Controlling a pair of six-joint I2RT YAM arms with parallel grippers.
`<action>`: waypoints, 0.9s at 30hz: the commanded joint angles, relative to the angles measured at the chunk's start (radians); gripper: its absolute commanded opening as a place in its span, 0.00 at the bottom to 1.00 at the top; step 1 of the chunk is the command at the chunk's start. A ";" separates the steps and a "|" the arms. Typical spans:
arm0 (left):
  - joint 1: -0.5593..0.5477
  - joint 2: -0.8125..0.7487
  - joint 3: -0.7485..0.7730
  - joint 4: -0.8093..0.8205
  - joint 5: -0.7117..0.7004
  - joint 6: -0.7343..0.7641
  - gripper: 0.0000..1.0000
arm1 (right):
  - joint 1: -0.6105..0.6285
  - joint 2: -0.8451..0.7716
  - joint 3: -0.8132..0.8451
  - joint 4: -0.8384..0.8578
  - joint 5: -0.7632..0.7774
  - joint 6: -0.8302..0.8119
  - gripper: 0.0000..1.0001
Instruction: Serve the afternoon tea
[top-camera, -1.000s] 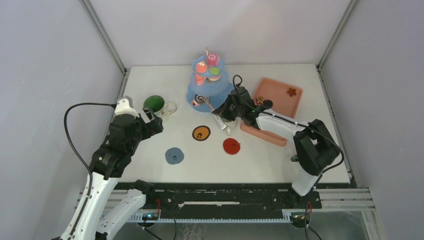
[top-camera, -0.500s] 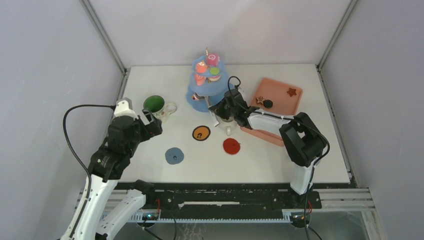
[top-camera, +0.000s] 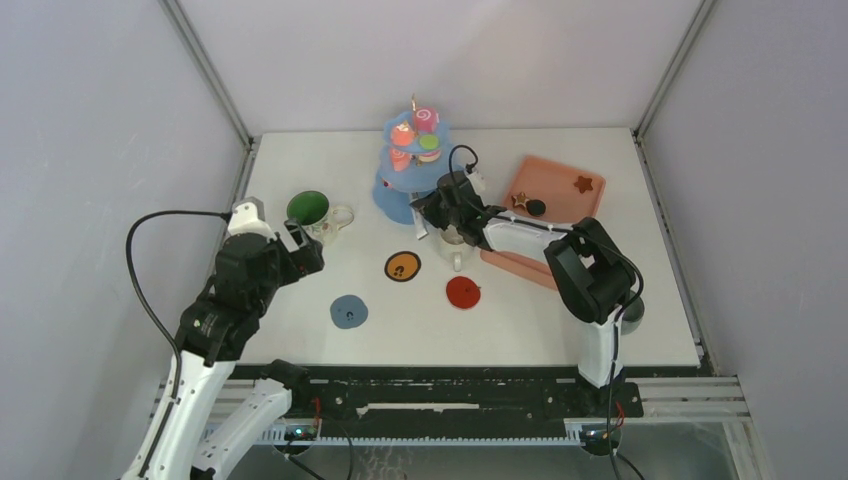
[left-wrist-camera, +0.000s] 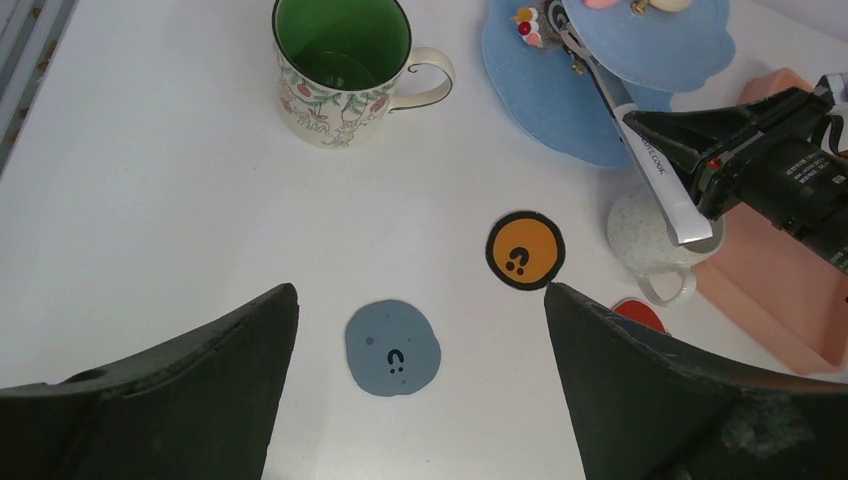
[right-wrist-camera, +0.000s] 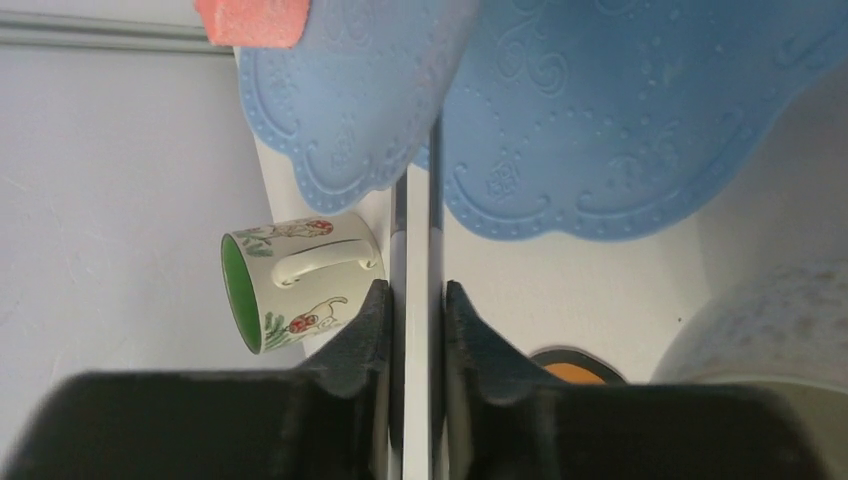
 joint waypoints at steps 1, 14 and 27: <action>0.007 -0.016 -0.018 0.008 -0.014 0.026 0.97 | 0.010 0.000 0.056 0.046 0.012 0.027 0.28; 0.008 -0.022 -0.027 0.004 -0.015 0.015 0.97 | 0.012 -0.114 -0.009 0.015 -0.049 0.002 0.43; 0.007 0.007 -0.043 0.049 0.016 0.022 0.97 | -0.029 -0.442 -0.296 -0.049 -0.163 -0.072 0.34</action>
